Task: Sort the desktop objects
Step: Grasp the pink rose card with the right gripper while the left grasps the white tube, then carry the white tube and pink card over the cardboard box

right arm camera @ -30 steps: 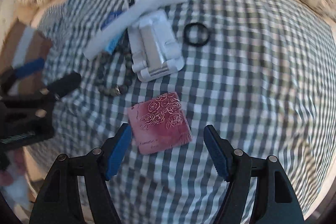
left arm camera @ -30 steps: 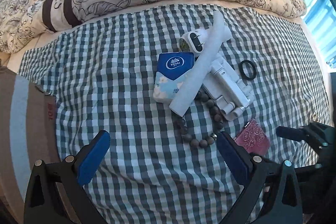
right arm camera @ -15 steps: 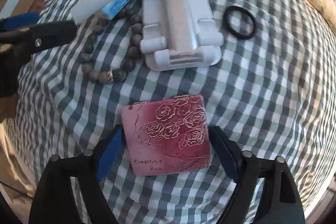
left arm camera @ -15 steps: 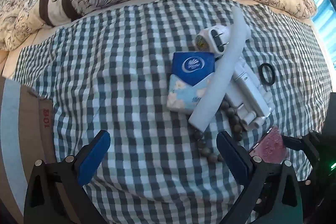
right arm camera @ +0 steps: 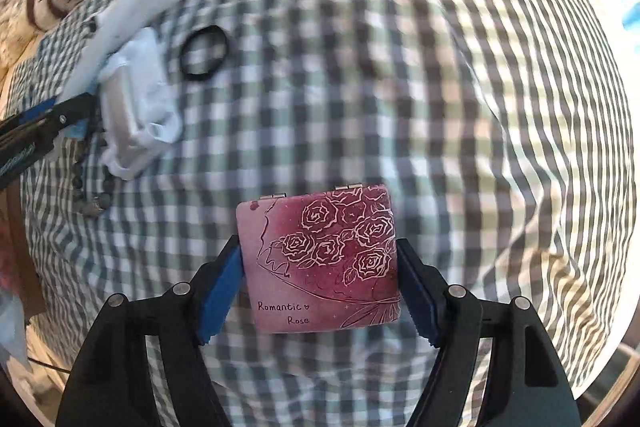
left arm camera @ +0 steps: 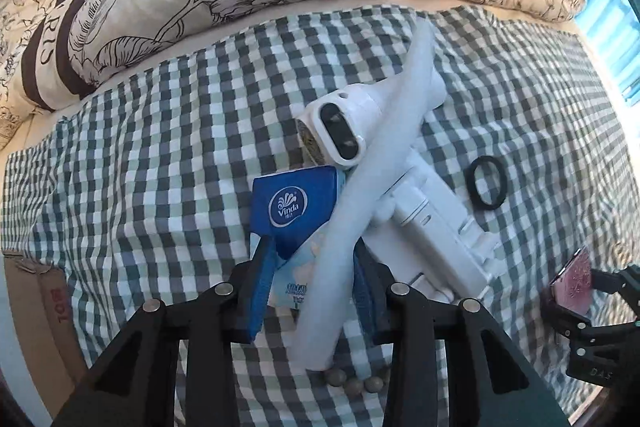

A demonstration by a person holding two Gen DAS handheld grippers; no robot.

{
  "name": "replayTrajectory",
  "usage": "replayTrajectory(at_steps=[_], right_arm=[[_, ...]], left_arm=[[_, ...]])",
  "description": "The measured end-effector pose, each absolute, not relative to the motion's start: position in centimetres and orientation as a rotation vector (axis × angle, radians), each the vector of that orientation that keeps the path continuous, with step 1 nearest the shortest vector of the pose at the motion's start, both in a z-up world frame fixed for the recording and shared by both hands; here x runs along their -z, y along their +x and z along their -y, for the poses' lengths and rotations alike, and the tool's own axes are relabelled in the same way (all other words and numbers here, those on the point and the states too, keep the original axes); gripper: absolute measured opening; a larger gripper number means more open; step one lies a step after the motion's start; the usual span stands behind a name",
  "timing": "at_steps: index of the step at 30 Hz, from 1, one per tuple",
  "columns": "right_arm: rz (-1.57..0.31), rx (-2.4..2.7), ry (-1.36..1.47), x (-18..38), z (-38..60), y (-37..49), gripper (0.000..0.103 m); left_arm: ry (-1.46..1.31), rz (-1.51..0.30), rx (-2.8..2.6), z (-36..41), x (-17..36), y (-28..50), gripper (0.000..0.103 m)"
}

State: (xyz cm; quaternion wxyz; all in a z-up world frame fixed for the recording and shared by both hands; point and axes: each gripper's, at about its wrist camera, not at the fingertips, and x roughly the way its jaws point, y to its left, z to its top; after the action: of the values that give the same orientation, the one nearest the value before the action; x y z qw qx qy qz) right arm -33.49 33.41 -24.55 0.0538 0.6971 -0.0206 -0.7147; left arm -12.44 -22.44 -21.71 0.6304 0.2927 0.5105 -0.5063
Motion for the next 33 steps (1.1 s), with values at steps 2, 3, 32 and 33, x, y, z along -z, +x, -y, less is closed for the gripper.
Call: replayTrajectory(at_steps=[2,3,32,33], right_arm=[[0.073,2.170,2.124,24.7,-33.8,-33.0,0.073],[0.080,2.172,2.122,24.7,-33.9,-32.8,0.073],[0.135,2.267,1.711,7.6,-28.0,-31.4,0.073],[0.122,2.264,1.693,6.9,-27.5,-31.2,0.073]], left_arm=[[0.657,-1.177,1.167,22.1,21.4,-12.1,0.031],[0.643,-1.181,1.168,21.9,21.1,-11.9,0.028],[0.255,-1.025,1.154,8.4,3.0,-8.3,0.018],[0.247,-1.016,1.144,7.7,2.6,-8.1,0.018]])
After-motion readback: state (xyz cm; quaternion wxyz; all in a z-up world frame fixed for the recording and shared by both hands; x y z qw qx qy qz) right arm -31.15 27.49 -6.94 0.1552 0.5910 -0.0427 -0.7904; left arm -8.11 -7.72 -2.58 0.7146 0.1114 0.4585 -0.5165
